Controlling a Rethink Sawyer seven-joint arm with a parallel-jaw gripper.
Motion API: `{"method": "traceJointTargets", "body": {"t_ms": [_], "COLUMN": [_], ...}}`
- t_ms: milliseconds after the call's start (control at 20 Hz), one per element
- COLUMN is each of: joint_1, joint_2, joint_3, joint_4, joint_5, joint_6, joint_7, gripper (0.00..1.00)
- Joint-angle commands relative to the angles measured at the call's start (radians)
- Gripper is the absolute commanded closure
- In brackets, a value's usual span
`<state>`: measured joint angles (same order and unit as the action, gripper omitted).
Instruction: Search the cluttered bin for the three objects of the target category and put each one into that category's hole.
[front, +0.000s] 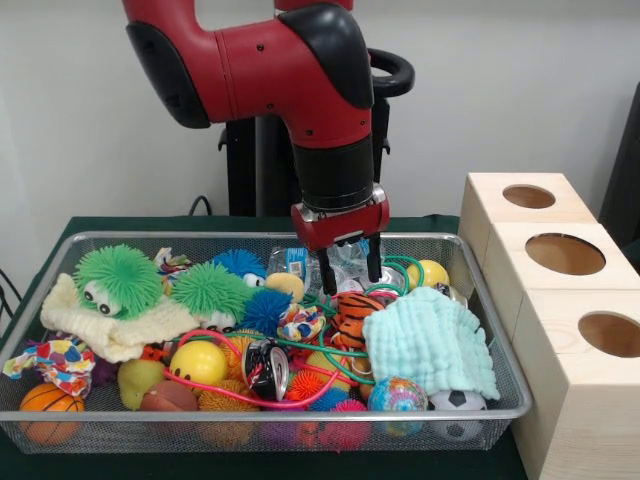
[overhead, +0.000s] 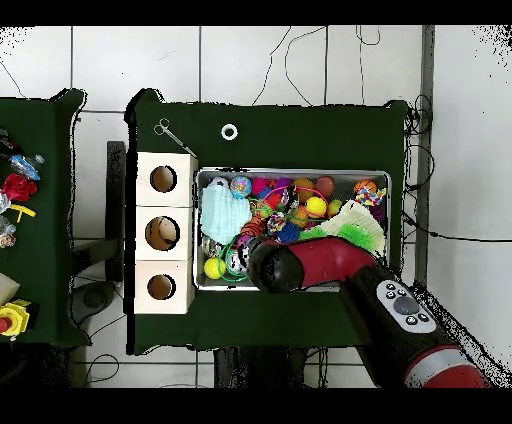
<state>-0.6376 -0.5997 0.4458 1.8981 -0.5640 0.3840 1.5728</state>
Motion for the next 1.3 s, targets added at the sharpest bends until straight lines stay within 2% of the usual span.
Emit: {"method": "traceJointTargets", "body": {"t_ms": [50,450,1300], "joint_1": [0.008,0.007,-0.001], "joint_2": [-0.047,-0.028,0.014], "joint_3": [0.018,0.035,0.043], "joint_4": [-0.028,-0.064,-0.082], "joint_5": [-0.062,-0.075,-0.093], "joint_6": [0.069,0.011,-0.062], "joint_7": [-0.06,-0.043,-0.028], "gripper": [0.0,0.0,0.0]}}
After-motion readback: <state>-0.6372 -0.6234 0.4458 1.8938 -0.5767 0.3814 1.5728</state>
